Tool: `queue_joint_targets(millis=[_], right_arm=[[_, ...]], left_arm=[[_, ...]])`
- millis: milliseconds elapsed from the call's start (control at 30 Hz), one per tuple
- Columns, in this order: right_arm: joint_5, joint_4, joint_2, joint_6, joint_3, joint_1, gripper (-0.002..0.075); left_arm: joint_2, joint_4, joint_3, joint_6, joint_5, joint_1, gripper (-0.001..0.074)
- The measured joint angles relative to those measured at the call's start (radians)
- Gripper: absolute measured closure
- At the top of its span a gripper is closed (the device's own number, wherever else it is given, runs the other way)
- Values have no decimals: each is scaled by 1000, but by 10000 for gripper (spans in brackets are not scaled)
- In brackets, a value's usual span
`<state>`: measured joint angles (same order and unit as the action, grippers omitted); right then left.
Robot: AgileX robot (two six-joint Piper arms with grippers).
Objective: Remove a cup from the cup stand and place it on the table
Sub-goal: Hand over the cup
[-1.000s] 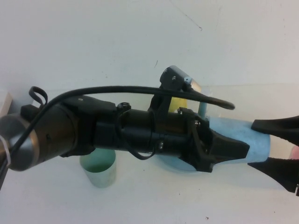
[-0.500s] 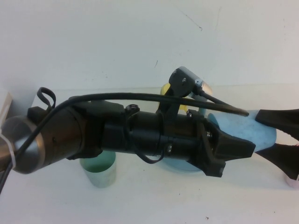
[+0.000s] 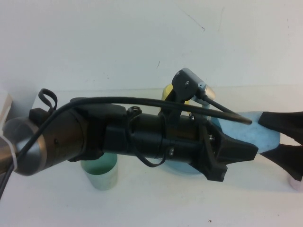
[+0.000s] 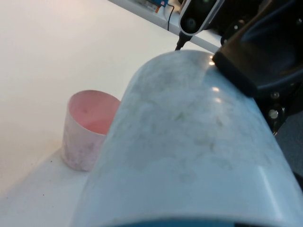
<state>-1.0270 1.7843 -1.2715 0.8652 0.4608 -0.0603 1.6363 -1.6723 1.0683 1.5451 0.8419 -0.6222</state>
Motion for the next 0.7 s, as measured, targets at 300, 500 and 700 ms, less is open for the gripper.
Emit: queue_joint_targets(millis=[300,500,700], right_arm=[[-4,0,0,15,0,0,171],[-23,0,0,83,0,-4,171],[-81,-56,0,220,0,2,67]], left_arm=[[0,0,0,13,2,0,702],[0,6,0,25,6,0,702],[0,1,8,34,32,-2,705]])
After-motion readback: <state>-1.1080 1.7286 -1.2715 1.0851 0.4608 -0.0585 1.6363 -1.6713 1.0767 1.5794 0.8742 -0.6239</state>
